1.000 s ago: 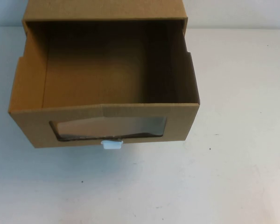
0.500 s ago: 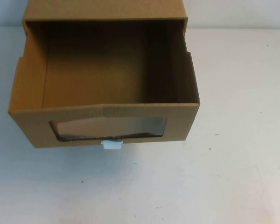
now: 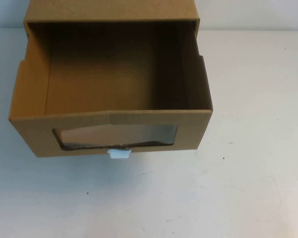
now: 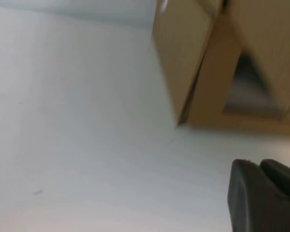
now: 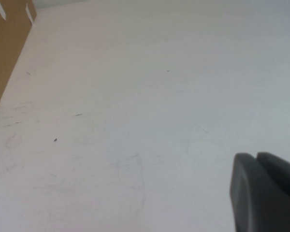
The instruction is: Close the shoe box
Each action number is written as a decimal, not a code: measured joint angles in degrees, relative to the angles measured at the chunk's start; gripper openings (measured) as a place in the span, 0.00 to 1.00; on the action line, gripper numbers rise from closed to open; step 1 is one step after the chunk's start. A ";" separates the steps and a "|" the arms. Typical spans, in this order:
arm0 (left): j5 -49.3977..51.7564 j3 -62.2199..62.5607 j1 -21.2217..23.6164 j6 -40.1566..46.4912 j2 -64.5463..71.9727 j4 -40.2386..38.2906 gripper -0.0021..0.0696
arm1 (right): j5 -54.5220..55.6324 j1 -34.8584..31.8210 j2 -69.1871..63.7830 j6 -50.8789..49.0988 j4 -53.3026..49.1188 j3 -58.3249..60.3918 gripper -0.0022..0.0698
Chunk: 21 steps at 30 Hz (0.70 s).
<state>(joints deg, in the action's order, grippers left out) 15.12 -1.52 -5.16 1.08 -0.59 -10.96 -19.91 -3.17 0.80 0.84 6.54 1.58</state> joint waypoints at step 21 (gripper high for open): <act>14.12 38.66 0.00 6.82 31.71 -9.20 0.03 | -0.09 0.00 0.00 0.00 0.00 0.00 0.01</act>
<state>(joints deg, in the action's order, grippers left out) 29.24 37.15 -5.16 7.90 31.12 -20.16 -20.00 -3.17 0.80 0.84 6.54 1.58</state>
